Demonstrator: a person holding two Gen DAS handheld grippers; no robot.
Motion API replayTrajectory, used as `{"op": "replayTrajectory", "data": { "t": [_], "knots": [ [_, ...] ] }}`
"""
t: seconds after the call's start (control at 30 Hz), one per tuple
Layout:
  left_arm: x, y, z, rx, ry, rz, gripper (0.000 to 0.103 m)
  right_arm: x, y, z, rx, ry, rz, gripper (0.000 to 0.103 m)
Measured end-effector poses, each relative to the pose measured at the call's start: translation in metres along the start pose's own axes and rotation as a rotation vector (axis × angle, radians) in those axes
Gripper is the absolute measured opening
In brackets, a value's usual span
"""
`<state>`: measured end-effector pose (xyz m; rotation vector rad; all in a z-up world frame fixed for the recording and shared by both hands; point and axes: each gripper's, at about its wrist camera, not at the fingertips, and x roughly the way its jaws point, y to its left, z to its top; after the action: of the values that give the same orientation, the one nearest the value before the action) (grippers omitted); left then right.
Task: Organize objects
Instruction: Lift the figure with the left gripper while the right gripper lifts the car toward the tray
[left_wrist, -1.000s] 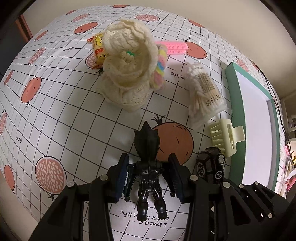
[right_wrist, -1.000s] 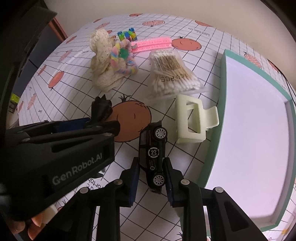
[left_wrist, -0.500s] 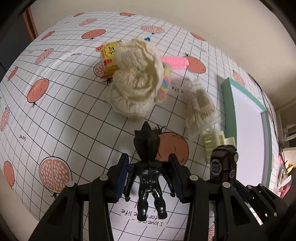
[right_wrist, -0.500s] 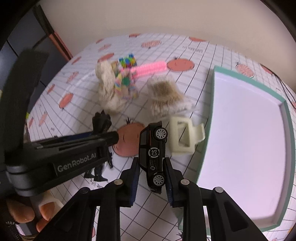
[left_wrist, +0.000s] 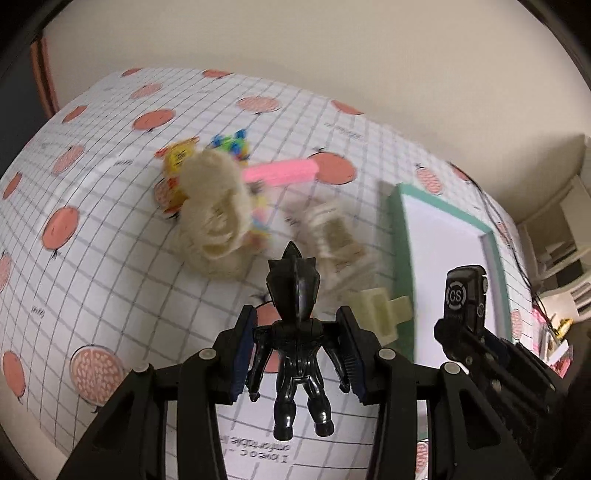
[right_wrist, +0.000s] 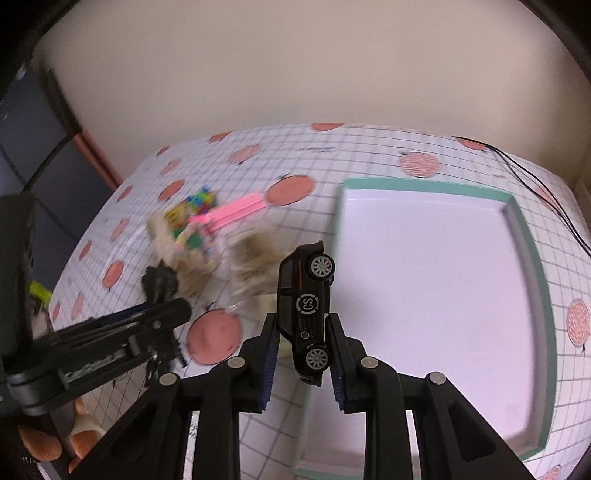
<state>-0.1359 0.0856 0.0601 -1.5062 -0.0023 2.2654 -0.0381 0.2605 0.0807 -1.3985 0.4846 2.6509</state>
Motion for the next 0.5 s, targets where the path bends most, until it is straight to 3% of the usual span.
{"op": "replayTrajectory", "data": {
  "t": [0.07, 0.27, 0.5],
  "knots": [
    [-0.019, -0.012, -0.038, 0.014, -0.017, -0.025, 0.046, -0.002, -0.011, 0.002, 0.021, -0.01, -0.023, 0.027],
    [-0.017, -0.05, -0.021, 0.059, -0.04, -0.105, 0.046, 0.003, -0.05, 0.011, 0.081, -0.013, -0.096, 0.027],
    [0.018, -0.116, 0.005, 0.139, -0.009, -0.147, 0.046, 0.014, -0.107, 0.022, 0.152, 0.015, -0.177, 0.027]
  ]
}}
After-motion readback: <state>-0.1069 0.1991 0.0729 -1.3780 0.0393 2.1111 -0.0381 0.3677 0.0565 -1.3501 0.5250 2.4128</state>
